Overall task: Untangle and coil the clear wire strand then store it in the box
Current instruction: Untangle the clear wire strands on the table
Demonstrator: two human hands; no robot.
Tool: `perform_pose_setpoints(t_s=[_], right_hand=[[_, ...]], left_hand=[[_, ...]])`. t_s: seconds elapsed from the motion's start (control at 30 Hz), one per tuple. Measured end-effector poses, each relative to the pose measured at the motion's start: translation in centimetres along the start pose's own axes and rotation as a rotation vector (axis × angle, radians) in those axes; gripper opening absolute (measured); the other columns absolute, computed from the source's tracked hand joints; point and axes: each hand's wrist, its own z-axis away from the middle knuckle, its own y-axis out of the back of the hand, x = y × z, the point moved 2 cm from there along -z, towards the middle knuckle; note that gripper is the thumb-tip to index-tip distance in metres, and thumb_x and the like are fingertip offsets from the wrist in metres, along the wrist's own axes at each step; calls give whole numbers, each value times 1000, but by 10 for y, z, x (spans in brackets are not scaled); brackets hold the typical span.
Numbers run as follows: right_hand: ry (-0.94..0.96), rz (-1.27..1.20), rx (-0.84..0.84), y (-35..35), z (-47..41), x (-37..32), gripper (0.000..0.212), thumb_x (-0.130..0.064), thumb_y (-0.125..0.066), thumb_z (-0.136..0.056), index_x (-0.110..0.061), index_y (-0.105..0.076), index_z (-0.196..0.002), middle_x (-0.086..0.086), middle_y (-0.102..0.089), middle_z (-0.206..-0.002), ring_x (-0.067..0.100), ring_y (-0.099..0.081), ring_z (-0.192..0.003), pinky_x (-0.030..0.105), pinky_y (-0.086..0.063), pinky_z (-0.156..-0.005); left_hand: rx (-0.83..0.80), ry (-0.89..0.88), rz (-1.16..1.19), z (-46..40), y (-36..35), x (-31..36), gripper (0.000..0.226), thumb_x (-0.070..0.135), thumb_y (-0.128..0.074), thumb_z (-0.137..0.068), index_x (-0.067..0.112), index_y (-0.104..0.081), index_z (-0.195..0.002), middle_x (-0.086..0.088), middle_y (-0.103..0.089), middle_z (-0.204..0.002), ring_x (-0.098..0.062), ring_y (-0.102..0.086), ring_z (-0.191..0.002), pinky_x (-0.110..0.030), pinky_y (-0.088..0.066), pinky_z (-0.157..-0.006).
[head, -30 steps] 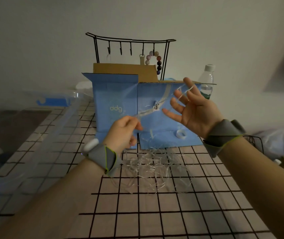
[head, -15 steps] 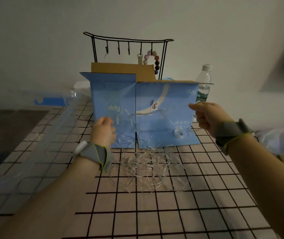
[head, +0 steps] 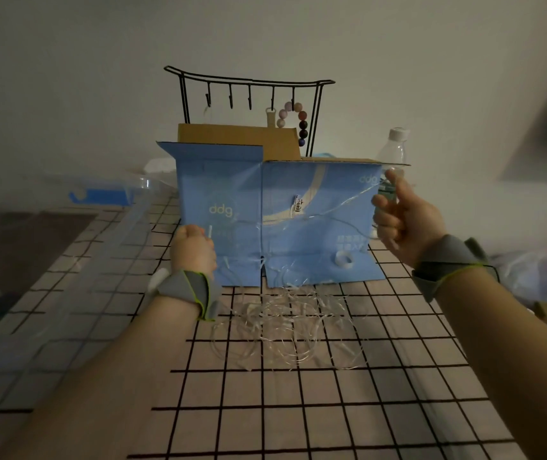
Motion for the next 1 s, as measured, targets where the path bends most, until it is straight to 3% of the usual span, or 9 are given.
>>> perform_pose_setpoints(t_s=[0.17, 0.3, 0.4, 0.53, 0.6, 0.67, 0.73, 0.8, 1.0], right_hand=[[19, 299, -20, -19, 3, -23, 29, -21, -25, -101, -27, -42, -124, -10, -25, -42, 2, -19, -32, 11, -14, -32], [-2, 477, -193, -43, 8, -28, 34, -21, -27, -101, -28, -43, -129, -11, -26, -44, 2, -19, -34, 14, -14, -34], [-54, 579, -367, -66, 11, -25, 37, -20, -27, -100, -34, -43, -130, -10, -26, -46, 3, -19, -36, 15, -14, -34], [-97, 563, -584, -95, 17, -31, 38, -21, -24, -100, -40, -43, -126, -8, -18, -51, 4, -13, -39, 15, -11, -36], [-99, 522, -672, -104, 18, -35, 38, -22, -23, -99, -38, -40, -128, -5, -13, -55, 7, -7, -41, 13, -11, -35], [-88, 472, -730, -110, 18, -40, 38, -23, -24, -97, -37, -38, -130, -5, -12, -56, 7, -6, -42, 12, -11, -34], [-79, 430, -734, -109, 17, -44, 38, -25, -27, -96, -37, -40, -129, -5, -12, -57, 7, -6, -43, 11, -11, -35], [-67, 417, -676, -103, 17, -50, 39, -29, -31, -92, -39, -41, -128, -4, -11, -58, 8, -5, -43, 12, -9, -36], [-118, 513, -485, -77, 17, -57, 37, -30, -36, -88, -24, -52, -120, -7, -14, -54, 4, -9, -40, 13, -9, -34]], left_hand=[[31, 76, -77, 4, 13, -2, 28, 10, -37, -84, 13, -35, -56, 7, -43, -29, -9, -41, -29, -11, -28, -37], [-160, -58, -721, 21, 5, 4, 12, 15, -55, -67, 7, -51, -60, -14, -59, -75, -26, -50, -76, -29, -35, -59], [-223, -399, -804, 32, -17, 22, 30, 6, -53, -83, 7, -56, -113, -12, -54, -125, -25, -50, -113, -24, -36, -83], [-734, -427, -597, 51, -65, 44, 53, 18, -44, -96, 21, -21, -144, 2, -36, -147, -15, -34, -133, -27, -30, -103], [-849, -350, -558, 60, -83, 47, 60, 22, -46, -94, 17, -16, -146, -3, -41, -144, -17, -37, -132, -35, -31, -108], [-921, -304, -550, 67, -94, 46, 46, 17, -47, -94, 14, -34, -137, -6, -59, -121, -11, -53, -114, -30, -39, -97], [-950, -268, -500, 71, -94, 43, 17, 15, -45, -95, 15, -57, -108, 3, -66, -80, -2, -63, -80, -28, -47, -85], [-905, -240, -359, 70, -90, 45, 23, 15, -42, -97, 14, -60, -84, 9, -58, -58, -4, -63, -63, -29, -50, -79], [-674, -261, -33, 63, -80, 67, 28, 13, -37, -99, 11, -55, -77, 1, -63, -70, -12, -65, -67, -23, -52, -61]])
